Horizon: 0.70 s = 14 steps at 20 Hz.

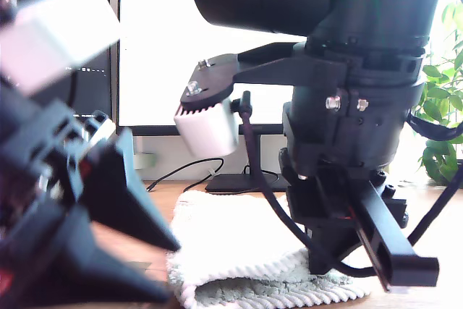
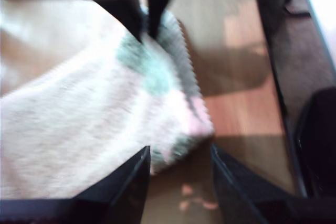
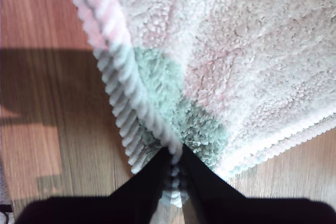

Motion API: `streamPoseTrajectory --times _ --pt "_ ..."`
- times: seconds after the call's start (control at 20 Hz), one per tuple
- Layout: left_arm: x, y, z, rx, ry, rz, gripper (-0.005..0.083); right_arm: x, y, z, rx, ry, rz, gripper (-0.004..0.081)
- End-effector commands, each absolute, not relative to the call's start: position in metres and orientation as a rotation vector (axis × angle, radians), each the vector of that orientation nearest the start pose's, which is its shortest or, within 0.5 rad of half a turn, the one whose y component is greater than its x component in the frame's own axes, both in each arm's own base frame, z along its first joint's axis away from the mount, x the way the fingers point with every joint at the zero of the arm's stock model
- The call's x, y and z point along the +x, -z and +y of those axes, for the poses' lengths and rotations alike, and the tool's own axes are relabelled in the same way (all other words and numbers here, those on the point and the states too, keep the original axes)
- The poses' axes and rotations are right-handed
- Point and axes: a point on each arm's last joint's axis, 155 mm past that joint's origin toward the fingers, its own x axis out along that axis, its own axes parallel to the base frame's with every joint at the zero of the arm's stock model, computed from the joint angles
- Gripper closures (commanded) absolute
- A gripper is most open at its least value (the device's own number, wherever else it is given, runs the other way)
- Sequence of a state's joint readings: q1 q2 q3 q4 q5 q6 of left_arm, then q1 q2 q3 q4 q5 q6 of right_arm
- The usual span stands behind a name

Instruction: Fold the tea towel to a neat square and place it to the right

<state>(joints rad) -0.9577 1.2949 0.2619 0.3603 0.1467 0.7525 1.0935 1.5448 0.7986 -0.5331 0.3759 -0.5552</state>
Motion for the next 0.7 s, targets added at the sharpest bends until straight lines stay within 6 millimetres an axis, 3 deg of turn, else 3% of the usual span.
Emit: streamPoseTrajectory --times 0.0,0.3,0.45,0.65 --pt "0.158 -0.019 -0.281 0.948 1.297 0.212 0.0449 0.199 -0.014 0.234 -1.367 -0.903 0.816 0.0782" --pt "0.156 -0.019 -0.288 0.988 1.311 0.154 0.045 0.202 -0.013 0.227 -1.362 -0.889 0.845 0.0782" --pt "0.157 -0.008 -0.289 1.025 1.32 0.154 0.045 0.202 -0.013 0.227 -1.362 -0.889 0.844 0.0782" --pt "0.174 -0.013 -0.295 1.096 1.224 0.076 0.0454 0.201 -0.012 0.225 -1.361 -0.887 0.854 0.0782"
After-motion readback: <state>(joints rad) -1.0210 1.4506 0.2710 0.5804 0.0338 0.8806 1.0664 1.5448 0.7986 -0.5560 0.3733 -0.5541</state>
